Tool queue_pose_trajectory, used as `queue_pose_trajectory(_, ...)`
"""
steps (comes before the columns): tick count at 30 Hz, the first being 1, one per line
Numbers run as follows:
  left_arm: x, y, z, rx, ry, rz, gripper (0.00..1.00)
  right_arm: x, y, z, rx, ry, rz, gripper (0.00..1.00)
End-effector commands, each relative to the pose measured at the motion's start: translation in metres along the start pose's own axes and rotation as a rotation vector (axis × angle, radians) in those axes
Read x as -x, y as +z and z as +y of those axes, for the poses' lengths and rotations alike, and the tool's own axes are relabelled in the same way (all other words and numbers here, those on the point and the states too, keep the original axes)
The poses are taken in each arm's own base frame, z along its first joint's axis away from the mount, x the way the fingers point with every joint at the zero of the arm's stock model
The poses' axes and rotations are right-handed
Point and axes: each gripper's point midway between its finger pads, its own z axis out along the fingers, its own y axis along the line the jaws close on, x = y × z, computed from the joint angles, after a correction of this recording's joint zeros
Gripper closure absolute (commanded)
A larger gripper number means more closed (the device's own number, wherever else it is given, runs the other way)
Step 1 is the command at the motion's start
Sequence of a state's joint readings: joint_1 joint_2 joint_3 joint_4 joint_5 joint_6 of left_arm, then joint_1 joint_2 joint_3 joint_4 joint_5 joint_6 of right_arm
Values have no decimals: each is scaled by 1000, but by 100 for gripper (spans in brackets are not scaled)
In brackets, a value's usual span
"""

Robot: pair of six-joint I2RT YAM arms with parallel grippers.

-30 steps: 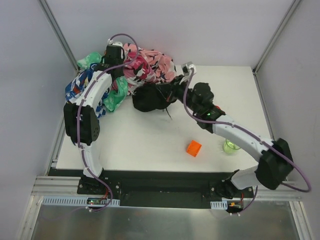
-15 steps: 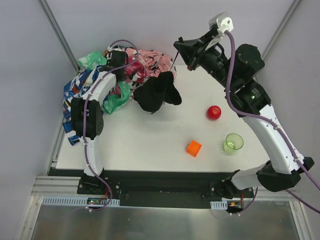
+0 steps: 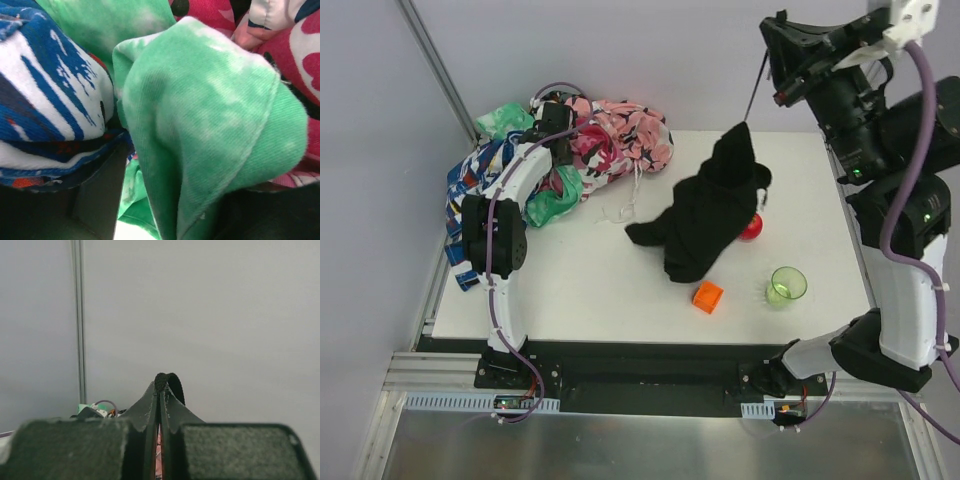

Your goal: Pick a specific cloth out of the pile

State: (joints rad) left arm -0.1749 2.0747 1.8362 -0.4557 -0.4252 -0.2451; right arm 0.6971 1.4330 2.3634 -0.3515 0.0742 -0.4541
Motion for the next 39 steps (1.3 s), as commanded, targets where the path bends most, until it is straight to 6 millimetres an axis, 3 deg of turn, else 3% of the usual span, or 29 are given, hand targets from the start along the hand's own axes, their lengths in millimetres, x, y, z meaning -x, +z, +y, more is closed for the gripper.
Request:
queue_pose_trajectory(1,-10,-7,20,41,-2,57,38,43,-9,-20,-74,-72,-129,100)
queue_pose_trajectory(5,-9,-32,11,-58,-28,60,14,20,12,-21,-93,-100,-80,100)
queue_pose_trajectory(8,-3,-58,3,-150,-32,44,1,-2,31,-18,-78,-92,-45,100)
queue_pose_trajectory(14,9,-118,-3,-269,-47,-28,1,-34,67,0,-13,-30,-15,100)
queue_pose_trajectory(19,3,-145,4,-301,-66,-47,1,-55,81,6,4,6,10,100)
queue_pose_trajectory(23,-4,-153,12,-281,-74,-55,1,-76,76,3,-14,13,68,100)
queue_pose_trajectory(27,-14,-157,16,-280,-82,-45,1,-84,63,-5,-45,14,98,100)
queue_pose_trajectory(31,-25,-158,20,-266,-94,-36,1,-105,50,-13,-74,3,161,100)
queue_pose_trajectory(39,-40,-160,18,-284,-100,-14,1,-120,45,-37,-132,-3,195,100)
